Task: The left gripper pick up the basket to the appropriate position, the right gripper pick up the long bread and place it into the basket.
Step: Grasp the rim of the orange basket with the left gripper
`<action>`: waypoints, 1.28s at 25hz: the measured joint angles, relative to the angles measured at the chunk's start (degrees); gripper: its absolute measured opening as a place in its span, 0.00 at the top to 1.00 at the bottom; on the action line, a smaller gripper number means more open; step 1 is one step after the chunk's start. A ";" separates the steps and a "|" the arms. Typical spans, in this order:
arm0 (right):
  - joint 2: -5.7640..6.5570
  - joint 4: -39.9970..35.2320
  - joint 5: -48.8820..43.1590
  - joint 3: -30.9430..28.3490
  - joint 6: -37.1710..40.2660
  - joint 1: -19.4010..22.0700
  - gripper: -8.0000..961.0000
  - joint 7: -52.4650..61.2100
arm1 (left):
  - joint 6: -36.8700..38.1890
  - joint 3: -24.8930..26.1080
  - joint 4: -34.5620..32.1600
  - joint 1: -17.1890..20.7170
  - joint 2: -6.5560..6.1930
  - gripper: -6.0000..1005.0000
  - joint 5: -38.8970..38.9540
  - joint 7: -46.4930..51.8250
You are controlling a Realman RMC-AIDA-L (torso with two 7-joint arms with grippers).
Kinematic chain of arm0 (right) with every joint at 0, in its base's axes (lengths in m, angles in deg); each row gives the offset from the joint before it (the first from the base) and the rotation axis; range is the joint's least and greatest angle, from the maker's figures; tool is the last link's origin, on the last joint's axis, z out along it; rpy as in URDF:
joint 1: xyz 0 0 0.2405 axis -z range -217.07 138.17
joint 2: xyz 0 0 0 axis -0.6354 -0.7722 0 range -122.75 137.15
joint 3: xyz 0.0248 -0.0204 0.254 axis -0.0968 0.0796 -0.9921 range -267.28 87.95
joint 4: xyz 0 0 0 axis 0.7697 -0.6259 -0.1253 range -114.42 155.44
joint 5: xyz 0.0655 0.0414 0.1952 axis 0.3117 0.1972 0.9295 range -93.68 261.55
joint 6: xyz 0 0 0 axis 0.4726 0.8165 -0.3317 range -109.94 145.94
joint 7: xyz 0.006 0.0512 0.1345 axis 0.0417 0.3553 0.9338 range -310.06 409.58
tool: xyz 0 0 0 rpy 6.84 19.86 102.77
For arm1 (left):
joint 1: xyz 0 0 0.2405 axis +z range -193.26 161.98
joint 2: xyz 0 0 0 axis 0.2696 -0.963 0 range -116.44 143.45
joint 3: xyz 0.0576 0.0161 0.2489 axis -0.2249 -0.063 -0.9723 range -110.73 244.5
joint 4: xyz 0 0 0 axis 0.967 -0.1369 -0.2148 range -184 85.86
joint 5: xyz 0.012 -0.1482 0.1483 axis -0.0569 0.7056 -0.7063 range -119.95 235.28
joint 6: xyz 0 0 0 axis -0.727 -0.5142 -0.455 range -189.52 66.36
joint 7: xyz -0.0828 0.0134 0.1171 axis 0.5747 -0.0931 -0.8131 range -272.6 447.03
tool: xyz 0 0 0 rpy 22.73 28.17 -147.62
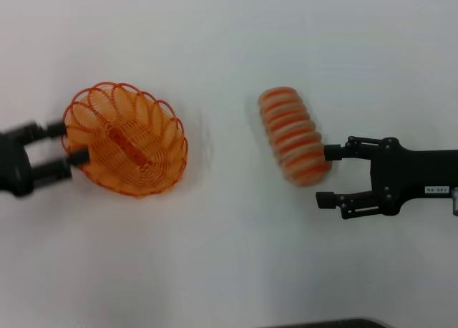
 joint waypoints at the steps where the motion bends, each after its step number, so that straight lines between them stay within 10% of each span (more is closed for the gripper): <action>1: -0.03 0.00 0.02 -0.16 0.01 -0.13 0.02 0.04 | -0.15 0.66 0.04 -0.36 -0.04 0.28 1.01 0.81; 8: -0.40 0.00 0.02 -1.17 0.04 -1.23 0.02 0.16 | -11.60 1.97 0.05 -4.57 -0.10 0.28 5.25 11.78; 15: -0.45 -0.28 0.02 -1.26 -0.01 -1.99 0.03 0.21 | -23.22 -8.88 -3.12 -8.91 -0.83 0.28 3.53 21.52; 24: -0.45 -0.42 0.01 -2.02 0.01 -2.22 0.03 0.42 | -19.97 -16.14 -7.39 -14.98 -2.34 0.28 -9.07 25.85; 32: -0.39 -0.58 -0.14 -2.22 0.01 -2.57 0.03 0.78 | -23.46 -27.48 -12.44 -16.63 -0.78 0.28 -17.00 31.92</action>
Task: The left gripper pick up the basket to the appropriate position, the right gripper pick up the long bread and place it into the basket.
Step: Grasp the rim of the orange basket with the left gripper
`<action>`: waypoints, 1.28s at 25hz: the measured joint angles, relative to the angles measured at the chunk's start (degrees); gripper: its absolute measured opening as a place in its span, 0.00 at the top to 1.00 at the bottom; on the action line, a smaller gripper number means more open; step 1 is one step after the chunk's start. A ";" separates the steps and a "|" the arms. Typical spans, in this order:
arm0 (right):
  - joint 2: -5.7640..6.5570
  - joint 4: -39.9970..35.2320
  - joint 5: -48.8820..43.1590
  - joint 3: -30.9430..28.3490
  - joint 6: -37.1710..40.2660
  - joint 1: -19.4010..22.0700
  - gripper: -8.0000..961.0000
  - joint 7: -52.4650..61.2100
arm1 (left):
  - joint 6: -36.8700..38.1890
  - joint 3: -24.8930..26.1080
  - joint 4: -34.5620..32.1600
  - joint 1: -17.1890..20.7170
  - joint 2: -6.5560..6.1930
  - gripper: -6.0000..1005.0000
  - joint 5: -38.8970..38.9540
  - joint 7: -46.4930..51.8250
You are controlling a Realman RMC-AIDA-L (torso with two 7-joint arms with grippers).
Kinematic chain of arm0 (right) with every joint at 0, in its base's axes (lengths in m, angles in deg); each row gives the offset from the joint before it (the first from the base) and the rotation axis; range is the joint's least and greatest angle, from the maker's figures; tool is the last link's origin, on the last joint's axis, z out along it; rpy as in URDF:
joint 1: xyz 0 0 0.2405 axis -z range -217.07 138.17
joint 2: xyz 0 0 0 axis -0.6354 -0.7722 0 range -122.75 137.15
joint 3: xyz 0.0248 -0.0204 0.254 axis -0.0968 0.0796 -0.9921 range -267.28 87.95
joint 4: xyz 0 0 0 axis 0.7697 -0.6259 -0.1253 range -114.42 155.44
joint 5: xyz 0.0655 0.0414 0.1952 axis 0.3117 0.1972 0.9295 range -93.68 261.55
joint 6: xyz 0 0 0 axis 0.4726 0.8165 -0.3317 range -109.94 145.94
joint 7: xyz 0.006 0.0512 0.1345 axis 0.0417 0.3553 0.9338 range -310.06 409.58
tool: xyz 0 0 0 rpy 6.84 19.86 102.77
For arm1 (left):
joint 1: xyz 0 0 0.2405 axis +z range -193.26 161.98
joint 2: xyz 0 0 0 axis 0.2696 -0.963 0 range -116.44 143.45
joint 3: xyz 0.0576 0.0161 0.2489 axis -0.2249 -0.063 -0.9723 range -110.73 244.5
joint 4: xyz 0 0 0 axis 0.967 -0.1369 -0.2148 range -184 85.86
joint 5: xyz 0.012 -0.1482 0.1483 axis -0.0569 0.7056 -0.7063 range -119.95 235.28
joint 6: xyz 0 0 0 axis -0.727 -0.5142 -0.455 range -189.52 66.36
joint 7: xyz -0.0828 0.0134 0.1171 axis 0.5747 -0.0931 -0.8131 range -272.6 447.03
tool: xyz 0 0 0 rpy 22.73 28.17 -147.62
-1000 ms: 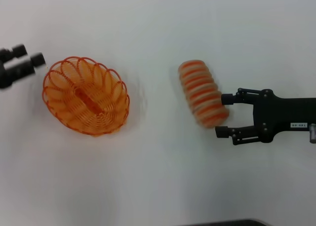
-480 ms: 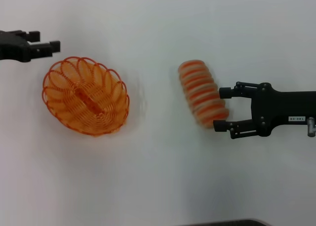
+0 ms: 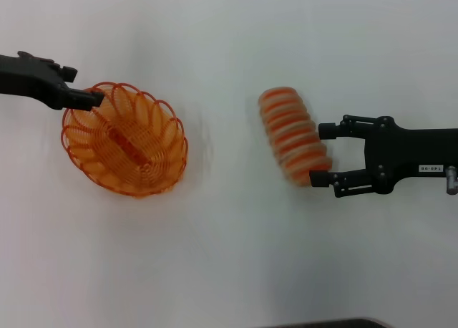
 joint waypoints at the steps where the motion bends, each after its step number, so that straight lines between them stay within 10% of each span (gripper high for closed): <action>1: 0.01 -0.02 -0.02 0.00 0.03 -0.02 0.03 0.00 | -0.14 -0.98 -0.18 -0.35 0.03 0.28 -0.91 0.63; 28: 0.02 -0.04 -0.12 0.25 0.38 -0.37 0.04 0.00 | -4.35 -9.08 1.54 -4.74 1.76 0.28 -12.96 5.25; 32: 0.02 -0.04 -0.12 0.15 0.31 -0.51 0.04 0.00 | -4.30 -10.12 2.05 -4.84 2.28 0.42 -14.79 5.37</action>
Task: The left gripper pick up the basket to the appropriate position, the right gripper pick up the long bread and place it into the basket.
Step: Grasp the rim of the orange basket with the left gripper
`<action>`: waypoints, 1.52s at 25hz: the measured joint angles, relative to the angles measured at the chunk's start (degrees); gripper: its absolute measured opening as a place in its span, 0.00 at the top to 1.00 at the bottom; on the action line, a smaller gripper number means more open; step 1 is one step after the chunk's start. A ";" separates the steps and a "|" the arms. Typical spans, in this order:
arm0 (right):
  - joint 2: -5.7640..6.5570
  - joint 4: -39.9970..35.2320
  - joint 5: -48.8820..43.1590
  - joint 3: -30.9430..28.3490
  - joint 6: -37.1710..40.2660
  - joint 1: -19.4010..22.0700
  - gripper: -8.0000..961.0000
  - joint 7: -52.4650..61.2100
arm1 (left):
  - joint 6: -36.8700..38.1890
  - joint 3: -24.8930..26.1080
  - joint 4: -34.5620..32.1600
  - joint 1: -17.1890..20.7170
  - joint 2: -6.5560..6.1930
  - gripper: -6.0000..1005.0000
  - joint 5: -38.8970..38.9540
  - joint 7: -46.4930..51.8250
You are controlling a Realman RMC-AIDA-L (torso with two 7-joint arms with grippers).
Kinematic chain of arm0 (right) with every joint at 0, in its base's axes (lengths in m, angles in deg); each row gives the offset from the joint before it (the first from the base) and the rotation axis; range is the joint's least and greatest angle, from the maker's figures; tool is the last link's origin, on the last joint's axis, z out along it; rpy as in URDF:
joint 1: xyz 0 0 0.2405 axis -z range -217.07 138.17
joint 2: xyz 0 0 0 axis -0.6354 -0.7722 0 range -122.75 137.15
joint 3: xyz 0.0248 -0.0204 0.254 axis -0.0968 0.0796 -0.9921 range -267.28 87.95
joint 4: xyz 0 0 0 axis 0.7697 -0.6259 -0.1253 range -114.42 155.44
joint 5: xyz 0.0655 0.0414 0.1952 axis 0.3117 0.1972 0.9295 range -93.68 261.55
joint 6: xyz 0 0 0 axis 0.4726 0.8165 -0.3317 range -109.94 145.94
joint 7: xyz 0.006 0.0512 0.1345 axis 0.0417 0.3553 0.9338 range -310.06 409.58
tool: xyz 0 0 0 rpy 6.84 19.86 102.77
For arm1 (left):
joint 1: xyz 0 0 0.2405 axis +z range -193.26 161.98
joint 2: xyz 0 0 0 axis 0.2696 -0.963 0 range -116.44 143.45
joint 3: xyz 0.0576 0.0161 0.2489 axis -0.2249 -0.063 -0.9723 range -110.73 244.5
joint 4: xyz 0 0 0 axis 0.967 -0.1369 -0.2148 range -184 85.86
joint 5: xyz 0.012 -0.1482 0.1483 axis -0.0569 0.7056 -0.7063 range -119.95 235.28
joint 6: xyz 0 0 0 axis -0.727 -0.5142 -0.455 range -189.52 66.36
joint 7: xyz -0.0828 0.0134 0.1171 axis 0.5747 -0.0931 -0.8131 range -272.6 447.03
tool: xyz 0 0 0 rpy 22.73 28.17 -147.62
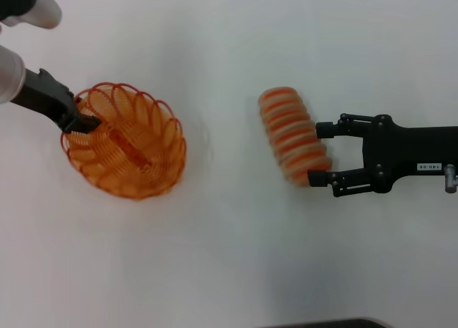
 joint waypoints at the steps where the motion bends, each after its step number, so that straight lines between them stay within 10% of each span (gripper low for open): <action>1: 0.00 0.00 0.00 -0.03 0.00 -0.02 0.04 0.00 | -0.05 0.09 0.01 -0.10 0.29 0.45 -0.72 0.08; 12: 0.00 0.00 0.03 -0.11 -0.27 -0.19 0.04 0.00 | -0.07 2.23 -0.72 -0.41 0.77 0.76 -0.62 0.81; 25: 0.00 0.00 0.27 -0.94 -0.34 -0.28 0.04 0.31 | 4.27 5.33 -4.23 -1.05 -0.40 0.84 -0.56 17.48; 38: 0.00 0.09 0.26 -2.15 -2.11 -0.62 0.05 1.67 | 10.30 18.88 -4.62 1.44 -0.21 0.92 1.28 28.62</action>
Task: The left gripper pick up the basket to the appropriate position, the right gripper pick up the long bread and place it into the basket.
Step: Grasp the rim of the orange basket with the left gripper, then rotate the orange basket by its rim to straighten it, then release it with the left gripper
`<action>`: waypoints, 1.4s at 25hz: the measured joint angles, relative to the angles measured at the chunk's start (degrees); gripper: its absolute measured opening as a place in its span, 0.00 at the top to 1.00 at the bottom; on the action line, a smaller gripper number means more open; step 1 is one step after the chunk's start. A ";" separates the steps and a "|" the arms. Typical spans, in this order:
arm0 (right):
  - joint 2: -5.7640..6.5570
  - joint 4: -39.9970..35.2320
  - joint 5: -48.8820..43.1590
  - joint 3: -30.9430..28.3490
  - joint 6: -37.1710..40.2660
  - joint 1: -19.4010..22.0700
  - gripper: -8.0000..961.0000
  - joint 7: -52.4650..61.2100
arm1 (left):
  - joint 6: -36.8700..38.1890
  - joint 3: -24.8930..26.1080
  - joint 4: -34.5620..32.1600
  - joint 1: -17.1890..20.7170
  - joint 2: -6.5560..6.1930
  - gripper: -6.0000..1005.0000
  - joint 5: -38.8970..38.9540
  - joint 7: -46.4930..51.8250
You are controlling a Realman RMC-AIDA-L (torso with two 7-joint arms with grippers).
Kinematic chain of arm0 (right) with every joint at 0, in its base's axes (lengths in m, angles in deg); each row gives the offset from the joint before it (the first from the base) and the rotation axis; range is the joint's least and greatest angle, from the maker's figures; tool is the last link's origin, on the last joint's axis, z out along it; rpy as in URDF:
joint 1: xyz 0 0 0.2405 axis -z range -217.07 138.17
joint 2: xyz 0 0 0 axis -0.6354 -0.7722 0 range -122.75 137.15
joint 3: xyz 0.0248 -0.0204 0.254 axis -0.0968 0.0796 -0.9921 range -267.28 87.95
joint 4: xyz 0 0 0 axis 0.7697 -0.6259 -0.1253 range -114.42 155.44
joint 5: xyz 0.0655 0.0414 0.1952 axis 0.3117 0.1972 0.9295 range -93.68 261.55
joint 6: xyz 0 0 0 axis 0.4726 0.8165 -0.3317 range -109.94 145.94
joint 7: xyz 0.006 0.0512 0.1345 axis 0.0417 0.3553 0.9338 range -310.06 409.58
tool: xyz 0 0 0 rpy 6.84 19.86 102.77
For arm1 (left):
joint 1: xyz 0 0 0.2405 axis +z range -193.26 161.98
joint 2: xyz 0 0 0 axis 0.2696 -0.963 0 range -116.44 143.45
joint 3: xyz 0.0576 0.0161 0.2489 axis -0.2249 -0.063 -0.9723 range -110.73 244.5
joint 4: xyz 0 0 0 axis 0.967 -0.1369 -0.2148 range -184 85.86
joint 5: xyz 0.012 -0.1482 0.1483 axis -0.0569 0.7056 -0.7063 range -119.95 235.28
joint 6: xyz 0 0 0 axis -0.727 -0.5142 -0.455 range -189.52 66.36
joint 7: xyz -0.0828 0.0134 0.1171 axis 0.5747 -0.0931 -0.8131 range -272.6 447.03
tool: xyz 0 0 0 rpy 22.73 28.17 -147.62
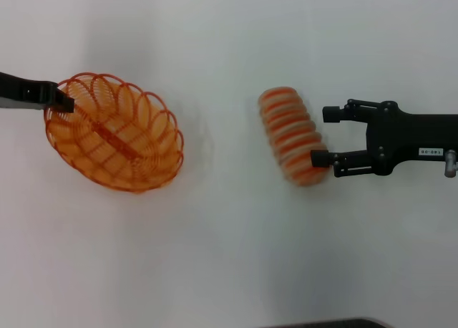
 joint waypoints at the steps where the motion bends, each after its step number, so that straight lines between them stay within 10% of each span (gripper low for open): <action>1: 0.00 -0.01 0.00 0.00 -0.06 -0.10 0.05 0.02 | 0.05 0.32 -0.01 0.54 0.03 0.92 0.91 0.60; 15: -0.26 0.69 0.11 -4.58 -2.55 -0.36 0.05 0.71 | -2.63 2.16 -4.92 8.39 3.23 0.92 10.09 5.61; 35: -0.36 2.84 2.42 -7.54 -3.43 -0.45 0.06 0.69 | -11.49 0.73 0.01 13.81 3.86 0.92 22.81 8.65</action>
